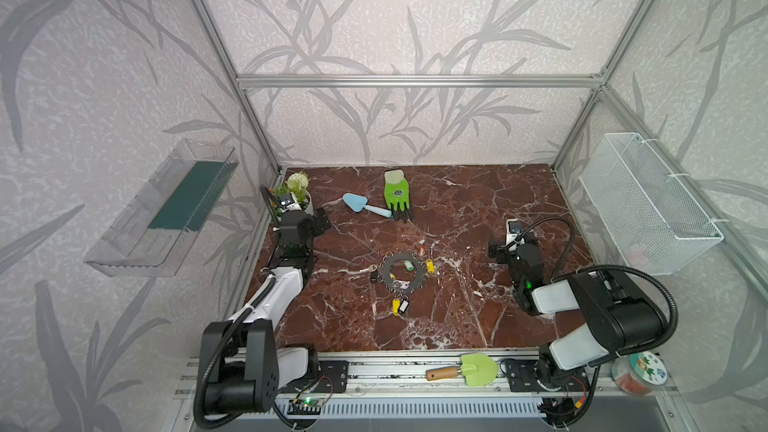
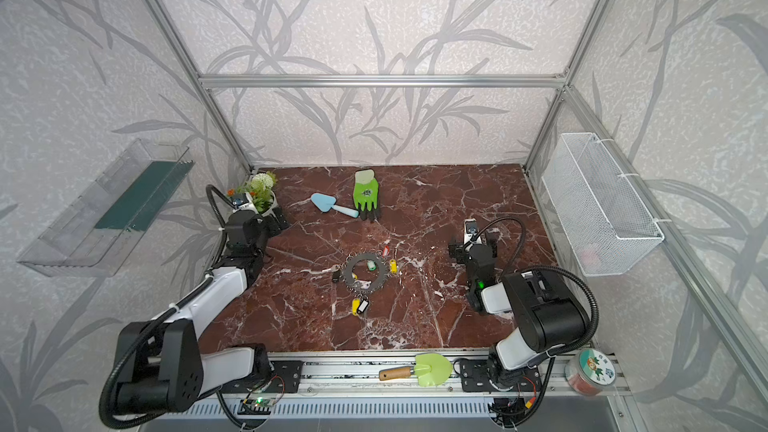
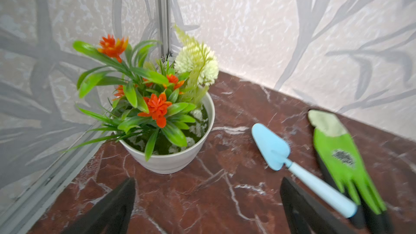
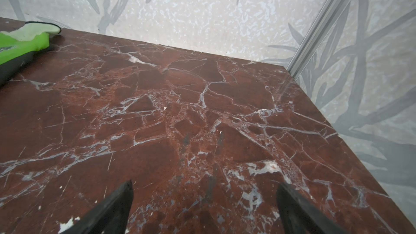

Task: Put the keys on the keyring
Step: 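Raise both grippers from the rest pose toward the keyring disc, then reach the left gripper over the keyring disc while the right gripper approaches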

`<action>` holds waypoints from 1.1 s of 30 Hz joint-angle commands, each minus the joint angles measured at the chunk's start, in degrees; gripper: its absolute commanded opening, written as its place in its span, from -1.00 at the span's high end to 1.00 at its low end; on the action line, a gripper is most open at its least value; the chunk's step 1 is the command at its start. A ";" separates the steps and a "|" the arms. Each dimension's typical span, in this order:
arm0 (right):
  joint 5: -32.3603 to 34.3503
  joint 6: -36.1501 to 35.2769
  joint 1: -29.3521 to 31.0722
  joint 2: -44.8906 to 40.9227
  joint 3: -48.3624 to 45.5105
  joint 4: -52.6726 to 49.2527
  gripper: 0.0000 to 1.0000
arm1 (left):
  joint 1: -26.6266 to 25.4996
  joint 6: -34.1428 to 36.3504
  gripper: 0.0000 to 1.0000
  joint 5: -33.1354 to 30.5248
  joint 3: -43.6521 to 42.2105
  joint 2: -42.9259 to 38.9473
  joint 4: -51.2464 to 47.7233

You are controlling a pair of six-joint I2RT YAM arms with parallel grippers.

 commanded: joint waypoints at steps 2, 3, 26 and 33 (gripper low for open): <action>16.41 1.95 1.57 -15.12 3.13 -13.24 -0.98 | -0.98 -14.39 -0.98 6.28 -0.99 -3.63 -7.09; 13.48 3.84 0.13 -22.42 5.63 -24.51 -0.98 | -1.08 -15.65 -0.98 7.87 -0.69 -4.76 -8.12; -21.64 31.78 8.11 -40.21 20.67 -83.16 -0.98 | -13.76 -18.61 -0.71 29.07 7.43 -19.51 -52.25; -27.77 29.99 10.98 -41.25 18.79 -82.83 -0.98 | -37.00 -14.05 -0.27 17.37 11.94 -8.85 -56.69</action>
